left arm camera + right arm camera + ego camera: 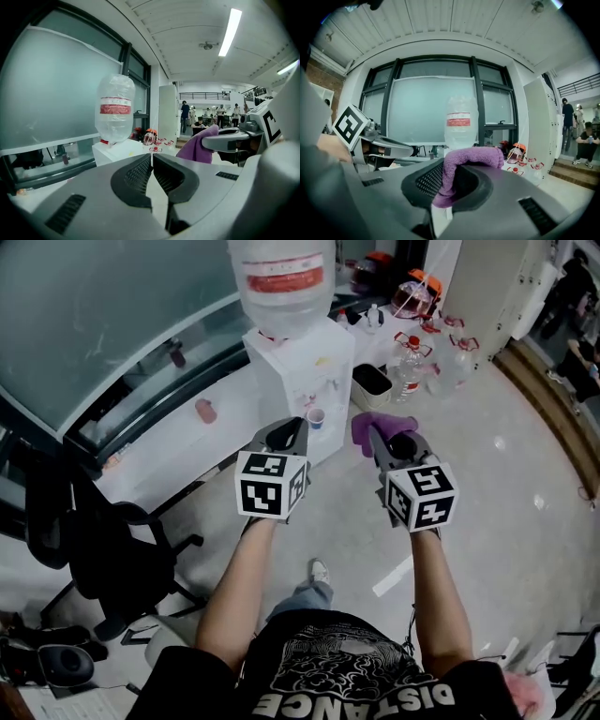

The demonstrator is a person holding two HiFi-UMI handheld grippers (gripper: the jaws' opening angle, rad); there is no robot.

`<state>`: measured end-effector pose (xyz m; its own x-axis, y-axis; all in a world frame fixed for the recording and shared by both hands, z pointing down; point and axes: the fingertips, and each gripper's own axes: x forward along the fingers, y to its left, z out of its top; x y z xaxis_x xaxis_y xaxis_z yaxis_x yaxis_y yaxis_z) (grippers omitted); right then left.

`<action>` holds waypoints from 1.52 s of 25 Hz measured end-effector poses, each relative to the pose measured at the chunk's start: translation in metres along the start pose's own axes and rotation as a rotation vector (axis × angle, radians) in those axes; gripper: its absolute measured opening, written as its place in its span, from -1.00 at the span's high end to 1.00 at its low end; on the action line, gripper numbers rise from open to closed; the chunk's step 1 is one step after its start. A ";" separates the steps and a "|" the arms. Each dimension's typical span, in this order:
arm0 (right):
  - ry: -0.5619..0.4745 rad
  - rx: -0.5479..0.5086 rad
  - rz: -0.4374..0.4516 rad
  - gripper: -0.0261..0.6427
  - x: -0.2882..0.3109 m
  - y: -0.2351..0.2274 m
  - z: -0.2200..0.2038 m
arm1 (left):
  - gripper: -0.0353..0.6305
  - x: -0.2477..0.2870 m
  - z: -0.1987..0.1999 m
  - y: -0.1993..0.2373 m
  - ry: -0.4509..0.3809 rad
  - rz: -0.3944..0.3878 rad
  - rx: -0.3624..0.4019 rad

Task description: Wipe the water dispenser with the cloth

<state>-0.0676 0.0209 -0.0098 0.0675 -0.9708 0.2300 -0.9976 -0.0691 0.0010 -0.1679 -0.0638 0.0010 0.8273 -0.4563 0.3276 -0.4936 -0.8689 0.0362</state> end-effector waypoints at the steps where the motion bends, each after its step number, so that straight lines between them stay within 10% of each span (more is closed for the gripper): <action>1: 0.004 -0.003 0.003 0.78 0.011 -0.001 0.003 | 0.79 0.007 0.003 0.008 0.000 0.000 -0.003; 19: 0.002 -0.038 0.115 0.78 0.133 -0.005 0.029 | 0.79 0.069 0.017 0.085 -0.008 0.070 -0.037; 38: 0.049 -0.063 0.613 0.78 0.233 -0.026 0.007 | 0.79 0.138 0.017 0.092 0.036 0.458 -0.156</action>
<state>-0.0263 -0.2052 0.0370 -0.5174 -0.8181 0.2510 -0.8539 0.5128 -0.0887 -0.0945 -0.2100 0.0333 0.5069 -0.7760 0.3754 -0.8415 -0.5398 0.0205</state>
